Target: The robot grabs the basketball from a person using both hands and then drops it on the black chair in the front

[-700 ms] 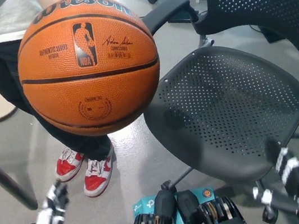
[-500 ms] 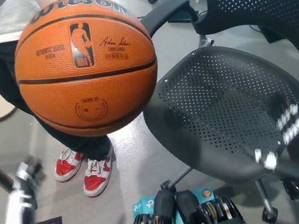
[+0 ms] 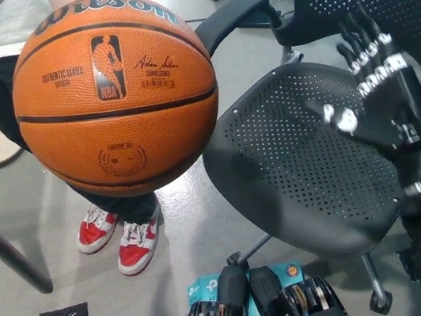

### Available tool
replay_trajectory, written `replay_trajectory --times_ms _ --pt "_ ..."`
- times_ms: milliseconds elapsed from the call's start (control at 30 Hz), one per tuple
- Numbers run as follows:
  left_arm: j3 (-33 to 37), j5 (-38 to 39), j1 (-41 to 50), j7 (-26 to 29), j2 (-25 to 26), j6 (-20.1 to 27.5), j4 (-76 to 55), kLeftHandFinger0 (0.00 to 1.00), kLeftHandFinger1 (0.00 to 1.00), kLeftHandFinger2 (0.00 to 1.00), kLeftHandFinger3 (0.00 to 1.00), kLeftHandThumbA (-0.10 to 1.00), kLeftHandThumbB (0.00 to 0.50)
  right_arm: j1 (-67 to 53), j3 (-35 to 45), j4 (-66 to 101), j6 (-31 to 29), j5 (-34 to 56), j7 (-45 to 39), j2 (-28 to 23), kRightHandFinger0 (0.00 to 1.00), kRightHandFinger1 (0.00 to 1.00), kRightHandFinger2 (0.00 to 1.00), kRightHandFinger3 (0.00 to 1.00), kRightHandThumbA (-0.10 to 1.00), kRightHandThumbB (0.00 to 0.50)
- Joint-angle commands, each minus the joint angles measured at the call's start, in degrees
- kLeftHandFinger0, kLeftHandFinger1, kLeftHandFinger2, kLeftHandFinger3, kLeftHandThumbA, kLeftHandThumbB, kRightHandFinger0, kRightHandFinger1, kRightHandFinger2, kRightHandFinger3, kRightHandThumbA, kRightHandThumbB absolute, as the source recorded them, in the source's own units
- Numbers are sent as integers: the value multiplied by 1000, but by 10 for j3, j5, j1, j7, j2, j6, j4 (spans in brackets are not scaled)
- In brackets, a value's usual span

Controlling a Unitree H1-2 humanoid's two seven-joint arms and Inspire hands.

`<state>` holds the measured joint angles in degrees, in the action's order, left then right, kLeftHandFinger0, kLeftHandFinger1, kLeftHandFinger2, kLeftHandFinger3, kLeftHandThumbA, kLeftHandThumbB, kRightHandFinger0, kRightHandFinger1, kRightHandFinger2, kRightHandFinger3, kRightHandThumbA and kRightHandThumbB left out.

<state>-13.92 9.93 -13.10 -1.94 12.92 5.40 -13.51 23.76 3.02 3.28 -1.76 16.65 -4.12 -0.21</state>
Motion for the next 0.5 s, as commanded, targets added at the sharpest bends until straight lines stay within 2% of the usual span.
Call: replay_trajectory --times_ms 0,200,333,400,467 --pt "-7 -12 -28 17 12 -25 -26 1000 1000 1000 1000 1000 195 41 6 -19 9 19 5 17 1000 1000 1000 1000 1000 247" --pt "0 -25 -47 17 9 -34 -27 1000 1000 1000 1000 1000 225 70 7 -73 3 35 -11 34 1000 1000 1000 1000 1000 280" --pt "9 -31 -61 12 7 -30 -29 1000 1000 1000 1000 1000 204 96 3 -109 -10 34 -20 43 1000 1000 1000 1000 1000 293" --pt "13 -39 -65 14 3 -33 -34 1000 1000 1000 1000 1000 211 108 1 -121 -9 34 -22 46 1000 1000 1000 1000 1000 301" --pt "19 -50 -64 13 1 -33 -37 1000 1000 1000 1000 1000 197 116 1 -132 -12 49 -36 52 1000 1000 1000 1000 1000 278"
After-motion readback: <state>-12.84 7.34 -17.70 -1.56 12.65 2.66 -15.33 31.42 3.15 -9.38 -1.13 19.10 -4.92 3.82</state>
